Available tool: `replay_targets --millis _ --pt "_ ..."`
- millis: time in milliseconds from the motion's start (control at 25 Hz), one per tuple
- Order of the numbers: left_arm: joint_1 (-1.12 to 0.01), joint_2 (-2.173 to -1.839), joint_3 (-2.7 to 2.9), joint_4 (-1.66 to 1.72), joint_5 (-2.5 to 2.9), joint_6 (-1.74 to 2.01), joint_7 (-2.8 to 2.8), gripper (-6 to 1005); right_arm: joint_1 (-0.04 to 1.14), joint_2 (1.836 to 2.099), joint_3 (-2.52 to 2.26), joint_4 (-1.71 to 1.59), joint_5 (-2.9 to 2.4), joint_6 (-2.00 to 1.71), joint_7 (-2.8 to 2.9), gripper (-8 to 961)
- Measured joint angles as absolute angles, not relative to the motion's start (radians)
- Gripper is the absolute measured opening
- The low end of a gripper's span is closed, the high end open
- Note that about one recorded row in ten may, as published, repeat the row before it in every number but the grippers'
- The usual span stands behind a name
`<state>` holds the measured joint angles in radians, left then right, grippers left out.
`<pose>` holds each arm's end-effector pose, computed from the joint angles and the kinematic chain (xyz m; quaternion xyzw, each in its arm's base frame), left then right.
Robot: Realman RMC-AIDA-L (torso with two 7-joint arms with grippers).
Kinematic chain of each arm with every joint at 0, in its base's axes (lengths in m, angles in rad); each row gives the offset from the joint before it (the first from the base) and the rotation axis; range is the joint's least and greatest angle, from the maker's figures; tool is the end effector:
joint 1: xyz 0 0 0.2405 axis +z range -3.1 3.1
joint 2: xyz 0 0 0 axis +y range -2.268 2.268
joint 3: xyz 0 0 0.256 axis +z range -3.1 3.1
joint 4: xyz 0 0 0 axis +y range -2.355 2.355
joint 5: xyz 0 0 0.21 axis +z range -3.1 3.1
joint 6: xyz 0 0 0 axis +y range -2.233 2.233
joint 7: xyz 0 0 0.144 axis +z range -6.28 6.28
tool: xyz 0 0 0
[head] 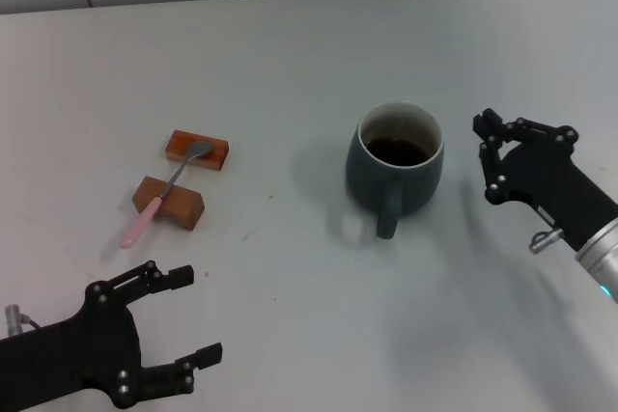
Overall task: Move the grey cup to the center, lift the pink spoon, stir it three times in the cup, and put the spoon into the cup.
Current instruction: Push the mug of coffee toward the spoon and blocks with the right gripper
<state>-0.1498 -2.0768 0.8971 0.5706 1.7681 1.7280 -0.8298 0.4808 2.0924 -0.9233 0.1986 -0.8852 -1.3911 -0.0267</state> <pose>-0.3198 0.1978 -0.0202 -0.9384 -0.1070 -0.2946 0.1458 0.3146 0.2760 -0.0652 -0.8227 0.1011 0.2502 0.5003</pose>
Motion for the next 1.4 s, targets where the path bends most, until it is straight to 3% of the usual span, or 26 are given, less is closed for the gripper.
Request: replay_targets --millis 800,1400 --pt "-0.149 -2.076 0.897 0.56 1.767 1.748 -0.829 863 0.634 2.092 -0.793 0.332 -1.063 -1.318 -0.029 73" --pt "-0.146 -2.075 0.897 0.558 1.767 1.75 -0.827 863 0.616 2.092 -0.381 0.327 -1.49 -1.215 -0.03 71"
